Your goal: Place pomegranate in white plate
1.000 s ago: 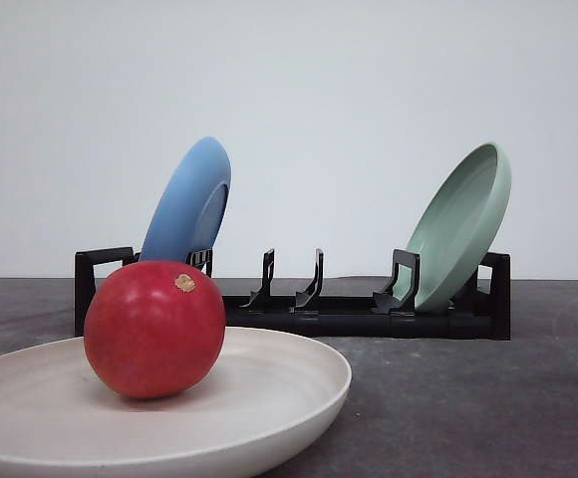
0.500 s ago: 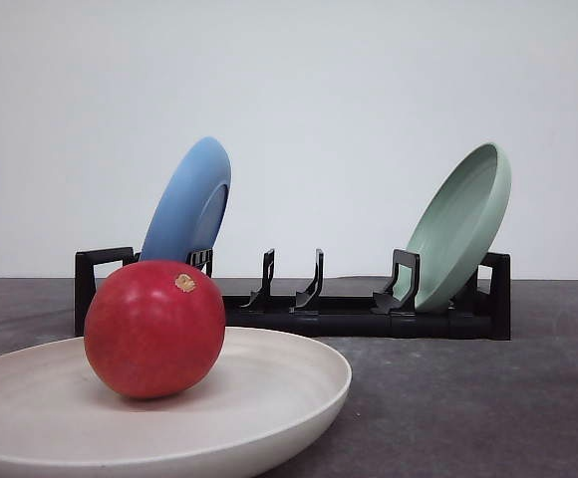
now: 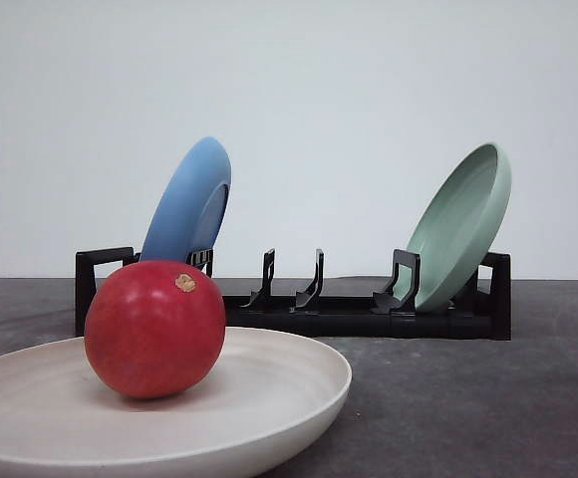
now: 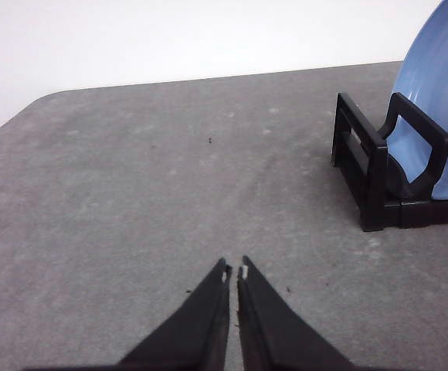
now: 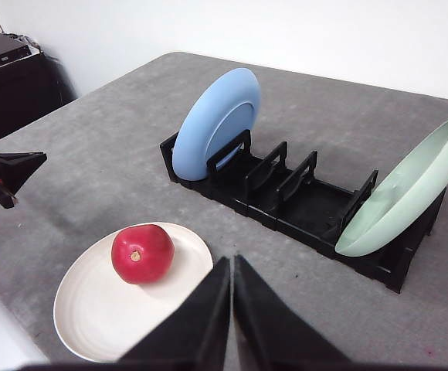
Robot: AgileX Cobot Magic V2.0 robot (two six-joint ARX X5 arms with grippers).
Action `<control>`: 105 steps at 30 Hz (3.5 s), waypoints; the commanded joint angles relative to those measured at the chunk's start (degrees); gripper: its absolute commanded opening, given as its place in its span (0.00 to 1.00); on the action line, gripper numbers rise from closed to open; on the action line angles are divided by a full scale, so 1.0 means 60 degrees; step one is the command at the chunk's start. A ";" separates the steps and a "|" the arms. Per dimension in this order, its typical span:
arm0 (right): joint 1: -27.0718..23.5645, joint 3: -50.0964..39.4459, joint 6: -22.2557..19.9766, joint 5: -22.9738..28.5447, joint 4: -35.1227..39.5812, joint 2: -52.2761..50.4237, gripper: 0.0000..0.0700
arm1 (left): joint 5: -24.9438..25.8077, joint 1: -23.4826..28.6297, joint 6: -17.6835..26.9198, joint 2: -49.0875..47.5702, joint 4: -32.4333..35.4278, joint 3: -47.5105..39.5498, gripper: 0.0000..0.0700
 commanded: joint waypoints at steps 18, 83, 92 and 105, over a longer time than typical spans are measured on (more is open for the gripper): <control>-0.3447 -0.1084 -0.2050 0.0313 0.1219 -0.0862 0.00 | -0.0011 -0.0015 -0.0033 -0.0015 -0.0044 -0.0090 0.00; -0.6451 -0.8349 -0.2331 0.1443 0.6169 -0.3486 0.00 | -0.0011 -0.0015 -0.0033 -0.0011 -0.0047 -0.0090 0.00; -0.6451 -0.8349 -0.2331 0.1443 0.6167 -0.3486 0.00 | -0.0011 -0.0015 -0.0033 -0.0011 -0.0047 -0.0090 0.00; -0.6451 -0.8349 -0.2331 0.1443 0.6169 -0.3486 0.00 | -0.0011 -0.0015 -0.0033 -0.0011 -0.0047 -0.0090 0.00</control>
